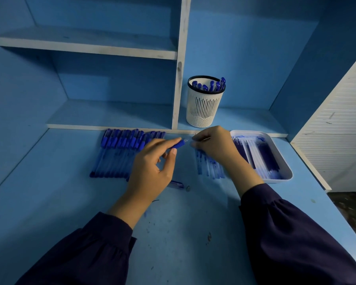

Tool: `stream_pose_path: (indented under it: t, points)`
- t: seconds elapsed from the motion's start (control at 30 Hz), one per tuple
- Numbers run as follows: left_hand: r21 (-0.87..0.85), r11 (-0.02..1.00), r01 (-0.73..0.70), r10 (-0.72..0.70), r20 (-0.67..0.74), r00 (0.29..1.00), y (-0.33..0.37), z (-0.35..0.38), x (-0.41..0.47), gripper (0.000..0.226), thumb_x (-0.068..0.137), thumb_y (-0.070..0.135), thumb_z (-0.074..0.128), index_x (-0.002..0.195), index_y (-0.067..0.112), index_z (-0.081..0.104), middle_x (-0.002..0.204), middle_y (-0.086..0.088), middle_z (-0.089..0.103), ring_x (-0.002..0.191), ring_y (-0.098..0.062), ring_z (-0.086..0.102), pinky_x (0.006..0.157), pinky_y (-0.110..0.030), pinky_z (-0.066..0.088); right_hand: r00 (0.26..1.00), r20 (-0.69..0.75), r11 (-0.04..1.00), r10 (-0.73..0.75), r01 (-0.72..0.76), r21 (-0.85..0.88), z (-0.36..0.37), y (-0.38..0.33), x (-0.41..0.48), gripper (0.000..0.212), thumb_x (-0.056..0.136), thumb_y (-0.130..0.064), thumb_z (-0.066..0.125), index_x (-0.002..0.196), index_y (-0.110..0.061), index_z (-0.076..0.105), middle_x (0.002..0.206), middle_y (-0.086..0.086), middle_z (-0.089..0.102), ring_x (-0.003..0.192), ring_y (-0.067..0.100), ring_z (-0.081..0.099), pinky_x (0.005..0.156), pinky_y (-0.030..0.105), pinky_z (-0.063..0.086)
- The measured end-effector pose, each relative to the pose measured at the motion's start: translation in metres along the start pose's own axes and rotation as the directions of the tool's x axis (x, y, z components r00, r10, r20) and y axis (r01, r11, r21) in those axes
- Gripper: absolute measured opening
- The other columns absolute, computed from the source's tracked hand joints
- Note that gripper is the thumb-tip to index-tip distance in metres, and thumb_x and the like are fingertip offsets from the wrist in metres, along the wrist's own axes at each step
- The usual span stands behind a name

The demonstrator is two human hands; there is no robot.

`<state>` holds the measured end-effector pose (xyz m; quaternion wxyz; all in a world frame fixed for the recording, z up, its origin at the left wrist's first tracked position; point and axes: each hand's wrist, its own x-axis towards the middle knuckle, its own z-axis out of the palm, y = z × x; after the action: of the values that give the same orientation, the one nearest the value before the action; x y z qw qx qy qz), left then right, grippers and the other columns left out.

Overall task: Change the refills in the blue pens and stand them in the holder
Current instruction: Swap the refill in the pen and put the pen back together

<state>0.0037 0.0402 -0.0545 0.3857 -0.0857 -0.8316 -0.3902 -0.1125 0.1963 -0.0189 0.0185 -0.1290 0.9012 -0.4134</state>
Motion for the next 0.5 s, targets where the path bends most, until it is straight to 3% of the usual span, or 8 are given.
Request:
stream_pose_path:
  t: [0.13, 0.23, 0.37, 0.5]
  points:
    - [-0.009, 1.0, 0.001, -0.001, 0.037, 0.999, 0.001, 0.0, 0.0, 0.027, 0.096, 0.015, 0.057, 0.119, 0.012, 0.069, 0.1, 0.006, 0.065, 0.082, -0.004, 0.056, 0.069, -0.02, 0.05, 0.999, 0.0, 0.997, -0.047, 0.047, -0.069, 0.003, -0.001, 0.0, 0.02, 0.08, -0.013, 0.077, 0.099, -0.008, 0.075, 0.087, 0.002, 0.068, 0.066, 0.0, 0.054, 0.051, -0.004, 0.036]
    - [-0.007, 1.0, 0.003, -0.003, 0.055, 0.999, 0.0, 0.0, -0.001, 0.026, 0.096, 0.015, 0.058, 0.12, 0.013, 0.069, 0.102, 0.007, 0.066, 0.086, -0.004, 0.059, 0.073, -0.02, 0.051, 0.997, -0.026, 0.994, -0.078, 0.076, -0.081, -0.001, -0.002, -0.004, 0.017, 0.084, -0.014, 0.073, 0.101, -0.01, 0.075, 0.093, 0.003, 0.07, 0.065, 0.004, 0.055, 0.051, -0.002, 0.038]
    - [-0.005, 1.0, 0.003, -0.003, 0.061, 0.998, 0.0, -0.001, -0.002, 0.026, 0.096, 0.016, 0.059, 0.12, 0.013, 0.069, 0.106, 0.005, 0.069, 0.095, -0.004, 0.062, 0.082, -0.022, 0.053, 0.99, -0.081, 0.989, -0.116, 0.107, -0.1, -0.027, -0.004, -0.014, 0.016, 0.085, -0.012, 0.07, 0.101, -0.012, 0.075, 0.086, 0.001, 0.069, 0.08, 0.013, 0.063, 0.07, 0.008, 0.045]
    - [0.015, 1.0, -0.021, 0.02, 0.073, 0.997, 0.003, 0.0, -0.004, 0.025, 0.096, 0.017, 0.06, 0.12, 0.016, 0.07, 0.108, 0.007, 0.069, 0.097, -0.005, 0.064, 0.082, -0.028, 0.055, 0.988, -0.131, 0.978, -0.087, 0.059, -0.201, -0.066, 0.01, -0.028, 0.017, 0.087, -0.011, 0.066, 0.102, -0.013, 0.074, 0.093, 0.0, 0.071, 0.089, 0.014, 0.062, 0.073, 0.013, 0.037]
